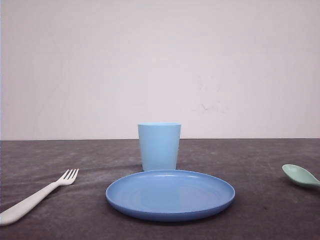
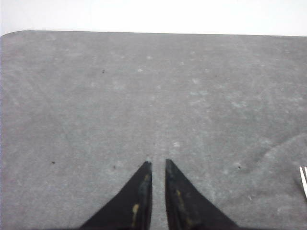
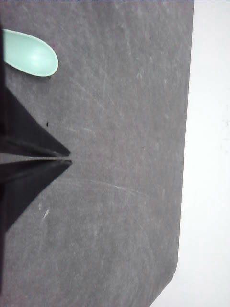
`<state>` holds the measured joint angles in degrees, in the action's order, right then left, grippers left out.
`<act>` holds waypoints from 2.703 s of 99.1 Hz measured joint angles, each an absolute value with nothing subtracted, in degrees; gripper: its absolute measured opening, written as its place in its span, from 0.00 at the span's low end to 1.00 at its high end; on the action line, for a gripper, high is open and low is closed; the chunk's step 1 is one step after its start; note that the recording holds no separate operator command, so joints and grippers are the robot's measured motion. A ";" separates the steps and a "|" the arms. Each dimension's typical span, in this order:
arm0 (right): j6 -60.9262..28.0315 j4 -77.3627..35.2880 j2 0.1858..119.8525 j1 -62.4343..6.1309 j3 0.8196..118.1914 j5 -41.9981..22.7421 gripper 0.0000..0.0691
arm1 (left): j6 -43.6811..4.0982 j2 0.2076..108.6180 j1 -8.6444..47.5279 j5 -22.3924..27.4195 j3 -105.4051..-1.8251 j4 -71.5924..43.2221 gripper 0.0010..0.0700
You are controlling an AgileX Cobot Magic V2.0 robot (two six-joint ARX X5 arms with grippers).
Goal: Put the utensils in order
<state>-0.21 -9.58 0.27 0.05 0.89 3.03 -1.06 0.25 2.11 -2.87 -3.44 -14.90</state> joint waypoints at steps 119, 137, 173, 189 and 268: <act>-0.21 -9.58 0.27 0.05 0.89 3.03 0.01 | -1.06 0.25 2.11 -2.87 -3.44 -14.90 0.02; -0.21 -9.58 0.27 0.05 0.89 3.03 0.01 | -1.06 0.25 2.11 -2.87 -3.42 -14.81 0.02; 10.57 -9.61 0.27 0.05 0.89 3.51 0.01 | -7.16 0.25 2.11 -2.81 -2.66 -11.60 0.02; 16.67 -9.58 0.27 0.05 0.89 3.36 0.01 | -9.37 0.25 2.11 -2.81 -2.66 -11.33 0.02; 15.77 -24.36 26.17 -0.08 32.95 9.48 0.01 | -14.41 28.75 2.15 1.96 -35.70 -26.55 0.02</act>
<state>15.77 -24.36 26.17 -0.08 32.95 9.48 -14.41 28.75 2.15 1.96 -35.70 -26.55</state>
